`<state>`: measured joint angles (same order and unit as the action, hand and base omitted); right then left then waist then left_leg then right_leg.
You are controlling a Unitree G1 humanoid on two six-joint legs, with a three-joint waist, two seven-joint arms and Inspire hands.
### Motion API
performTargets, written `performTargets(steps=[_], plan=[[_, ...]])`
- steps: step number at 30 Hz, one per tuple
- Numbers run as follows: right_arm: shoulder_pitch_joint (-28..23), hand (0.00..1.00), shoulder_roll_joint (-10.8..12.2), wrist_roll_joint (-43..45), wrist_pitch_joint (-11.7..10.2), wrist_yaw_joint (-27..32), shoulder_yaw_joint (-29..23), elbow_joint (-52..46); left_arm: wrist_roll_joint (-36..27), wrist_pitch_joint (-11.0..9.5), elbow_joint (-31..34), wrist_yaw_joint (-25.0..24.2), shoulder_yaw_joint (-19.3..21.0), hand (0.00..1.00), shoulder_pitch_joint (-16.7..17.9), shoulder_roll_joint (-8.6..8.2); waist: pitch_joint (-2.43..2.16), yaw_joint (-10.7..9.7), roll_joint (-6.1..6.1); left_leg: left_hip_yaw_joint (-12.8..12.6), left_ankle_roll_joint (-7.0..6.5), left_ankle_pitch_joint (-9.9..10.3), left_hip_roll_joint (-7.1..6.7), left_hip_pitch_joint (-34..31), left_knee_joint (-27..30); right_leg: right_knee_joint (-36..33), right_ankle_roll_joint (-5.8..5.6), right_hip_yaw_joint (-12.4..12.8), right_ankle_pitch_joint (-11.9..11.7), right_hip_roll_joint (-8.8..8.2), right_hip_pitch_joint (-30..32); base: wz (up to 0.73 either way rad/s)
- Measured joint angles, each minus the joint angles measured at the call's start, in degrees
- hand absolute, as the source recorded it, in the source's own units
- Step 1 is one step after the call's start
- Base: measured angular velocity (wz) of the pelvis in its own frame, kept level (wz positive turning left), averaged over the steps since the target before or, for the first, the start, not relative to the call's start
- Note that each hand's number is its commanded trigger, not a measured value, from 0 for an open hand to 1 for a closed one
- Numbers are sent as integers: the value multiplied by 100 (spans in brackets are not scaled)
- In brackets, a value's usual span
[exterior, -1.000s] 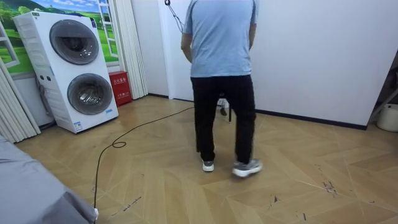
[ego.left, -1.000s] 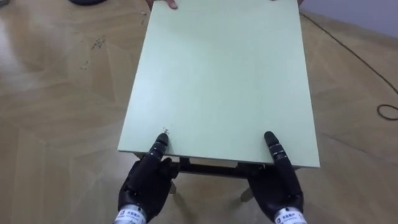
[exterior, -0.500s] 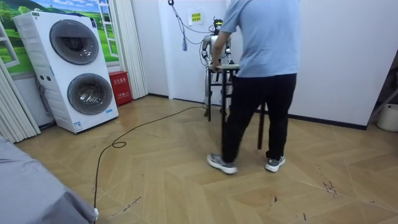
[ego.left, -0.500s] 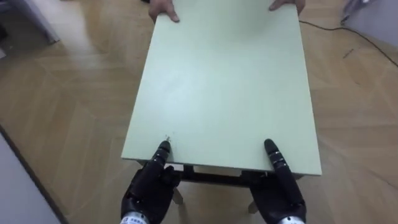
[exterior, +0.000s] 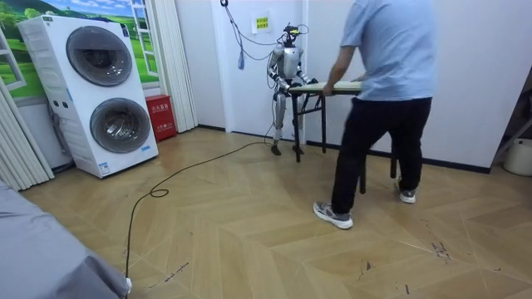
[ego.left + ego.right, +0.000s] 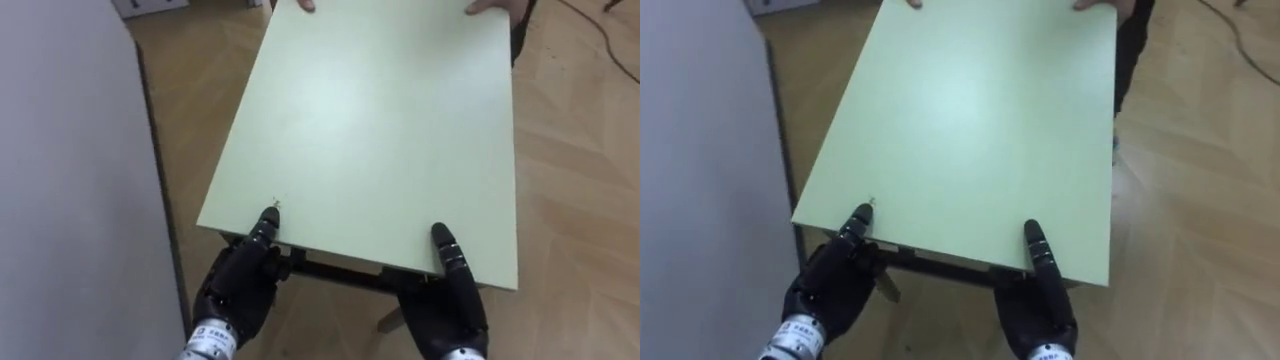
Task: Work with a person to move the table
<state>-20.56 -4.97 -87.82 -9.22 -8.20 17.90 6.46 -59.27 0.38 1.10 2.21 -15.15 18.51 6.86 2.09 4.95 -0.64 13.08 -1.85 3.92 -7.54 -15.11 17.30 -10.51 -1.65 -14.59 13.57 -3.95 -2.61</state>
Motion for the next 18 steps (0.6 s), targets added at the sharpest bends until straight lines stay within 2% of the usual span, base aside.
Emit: performTargets(steps=[2, 4, 7, 9, 10, 11, 12, 13, 14, 15, 16, 17, 18], plan=[[66, 100, 13, 46, 4, 63, 9, 9, 31, 0, 1, 0, 72, 100, 28, -101, -1, 23, 0, 87, 0, 0, -35, 10, 11, -4, 4, -5, -3, 7, -55, 29], [142, 100, 15, 65, -9, 79, 91, 9, 25, -18, 20, -2, 114, 100, 35, -122, -3, 83, -6, 130, 0, -1, -43, -9, 16, -10, 16, -33, -10, 28, -78, 34], [171, 100, -34, 56, -25, 54, 53, 8, 28, -21, 31, -4, 119, 100, -16, -117, -9, 102, 3, 460, 30, -40, -141, -25, 70, -59, 27, -287, -17, 73, -168, 63], [217, 100, -34, 47, -18, 53, 26, 9, 11, -69, 31, -4, 74, 100, -83, -109, -14, -3, 20, 778, 67, -135, -209, -11, 55, -216, 44, -368, -18, 121, -149, 83], [219, 100, -31, 46, -15, 53, 12, 8, 10, -70, 30, -3, 48, 100, -105, -111, -21, -15, 32, 806, 72, -162, -218, -8, 27, -225, 72, -377, -19, 139, -163, 79], [231, 100, -29, 32, -12, 53, -14, 2, 9, -74, 31, -3, 25, 100, -156, -111, -31, -17, 62, 941, 100, -240, -249, -5, -47, -193, 129, -373, -45, 171, -176, 73], [235, 100, -27, 14, -10, 53, -27, -11, 12, -75, 31, -3, 21, 100, -193, -112, -40, -57, 78, 971, 112, -406, -278, 19, -256, -44, 205, -396, -90, 184, -235, 78], [236, 100, -26, 14, -8, 53, -33, -18, 14, -75, 30, -3, 26, 100, -203, -129, -42, -124, 76, 838, 79, -527, -283, 30, -411, 70, 225, -431, -103, 181, -283, 101], [251, 100, -28, 18, 1, 53, -56, -34, 21, -75, 28, -3, 46, 100, -220, -141, -41, -326, 74, 73, -38, -742, -194, 19, -716, 261, 225, -566, -101, 144, -378, 97], [265, 100, -21, 50, 49, 57, -102, -29, 25, -72, 16, -4, 74, 100, -209, -169, -33, -400, 63, -902, -86, -688, 14, -99, -610, 323, 233, -775, -63, 46, -415, 74], [277, 100, -11, 76, 75, 75, -111, -22, 15, -73, 14, -11, 92, 100, -178, -183, -25, -378, 53, -1370, -125, -404, 136, -214, -192, 320, 225, -856, -37, 29, -431, 0], [299, 100, 18, 187, 182, 187, -102, -14, -111, -74, 14, -73, 163, 100, -35, -155, -19, -312, 50, -2050, -167, 381, 535, -345, 954, 201, 188, -978, 41, 75, -468, -36], [314, 100, 19, 273, 280, 291, -90, -26, -251, -67, 18, -120, 204, 100, 88, -122, -40, -286, 188, -2094, -106, 839, 828, -417, 1473, -72, 158, -1037, 167, 205, -499, -25]])
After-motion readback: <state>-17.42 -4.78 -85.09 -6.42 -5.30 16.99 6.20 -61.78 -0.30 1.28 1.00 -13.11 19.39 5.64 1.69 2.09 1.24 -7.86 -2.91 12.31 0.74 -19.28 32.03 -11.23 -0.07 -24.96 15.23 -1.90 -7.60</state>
